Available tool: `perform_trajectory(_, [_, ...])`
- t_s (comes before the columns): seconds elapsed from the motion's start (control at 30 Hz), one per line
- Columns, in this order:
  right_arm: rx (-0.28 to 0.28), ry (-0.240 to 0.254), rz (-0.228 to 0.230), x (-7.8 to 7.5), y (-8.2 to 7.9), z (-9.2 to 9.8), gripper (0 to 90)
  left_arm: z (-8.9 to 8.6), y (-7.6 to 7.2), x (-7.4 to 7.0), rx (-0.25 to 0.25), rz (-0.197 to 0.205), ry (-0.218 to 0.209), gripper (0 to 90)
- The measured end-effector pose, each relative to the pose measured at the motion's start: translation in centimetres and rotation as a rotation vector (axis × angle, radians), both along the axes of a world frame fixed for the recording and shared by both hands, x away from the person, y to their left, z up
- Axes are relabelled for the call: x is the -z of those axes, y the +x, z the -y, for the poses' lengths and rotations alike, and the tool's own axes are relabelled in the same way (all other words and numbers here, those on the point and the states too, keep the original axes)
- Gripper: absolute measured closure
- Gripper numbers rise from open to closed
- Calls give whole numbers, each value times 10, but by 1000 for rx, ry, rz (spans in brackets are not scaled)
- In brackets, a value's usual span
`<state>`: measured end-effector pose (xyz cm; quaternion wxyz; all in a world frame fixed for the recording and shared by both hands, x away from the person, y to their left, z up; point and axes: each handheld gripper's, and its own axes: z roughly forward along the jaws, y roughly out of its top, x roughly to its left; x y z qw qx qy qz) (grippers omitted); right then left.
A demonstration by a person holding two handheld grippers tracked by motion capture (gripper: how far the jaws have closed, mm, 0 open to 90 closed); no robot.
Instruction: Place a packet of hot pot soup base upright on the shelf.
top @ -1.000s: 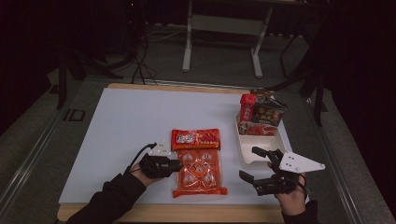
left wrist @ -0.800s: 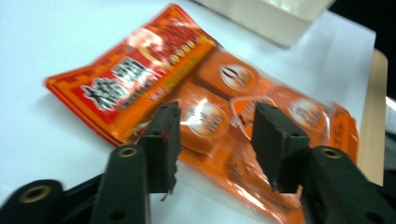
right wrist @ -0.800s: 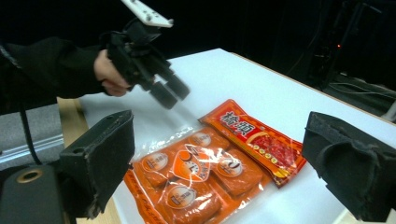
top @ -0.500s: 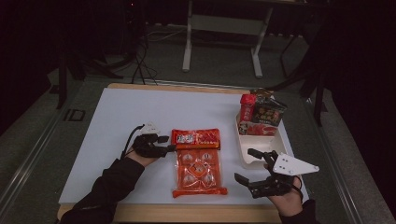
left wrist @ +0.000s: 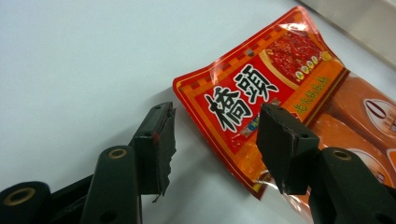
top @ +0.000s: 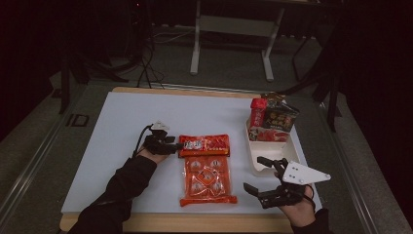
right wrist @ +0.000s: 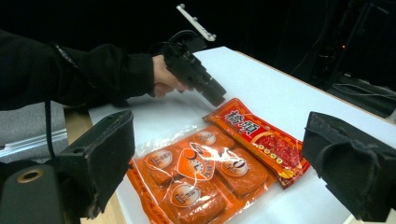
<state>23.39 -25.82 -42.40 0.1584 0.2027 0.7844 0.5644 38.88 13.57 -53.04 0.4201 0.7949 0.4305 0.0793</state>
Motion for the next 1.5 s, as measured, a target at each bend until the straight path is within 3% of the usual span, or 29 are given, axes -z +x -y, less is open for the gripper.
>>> perform_trajectory(0.2, [3, -13, -3, 2, -1, -1, 97, 9, 12, 12, 11, -61, -3, 445])
perform_trajectory(0.37, [7, -6, -5, 1, -1, 1, 96, 13, 15, 13, 23, -65, -7, 465])
perform_trajectory(0.47, [11, 2, -11, 1, -1, 4, 97, 22, 14, 13, 70, -74, -2, 525])
perform_trajectory(0.53, [11, 5, -18, 1, -1, 4, 99, 23, 14, 13, 72, -68, 11, 577])
perform_trajectory(0.67, [13, 10, -21, 1, 0, 5, 99, 28, 13, 13, 100, -95, 3, 675])
perform_trajectory(0.8, [10, 5, -24, 1, 0, 4, 99, 33, 12, 12, 110, -99, 15, 742])
perform_trajectory(0.87, [10, 2, -25, 2, 0, 4, 100, 34, 12, 12, 103, -100, 23, 841])
perform_trajectory(0.93, [11, 1, -27, 2, 0, 4, 99, 36, 11, 11, 89, -99, 28, 875])
perform_trajectory(1.17, [11, 1, -33, 3, 2, 3, 100, 40, 4, 1, 79, -47, 67, 895])
perform_trajectory(1.27, [12, 1, -33, 3, 2, 3, 100, 39, 2, -2, 82, -36, 56, 895])
perform_trajectory(1.37, [19, 1, -34, 2, 2, 3, 100, 37, -3, -10, 93, 7, 47, 895])
perform_trajectory(1.47, [19, 7, -40, 3, 2, 3, 100, 34, -9, -20, 100, 56, 10, 895])
perform_trajectory(1.5, [20, 7, -41, 3, 2, 3, 100, 34, -9, -20, 100, 56, 10, 895])
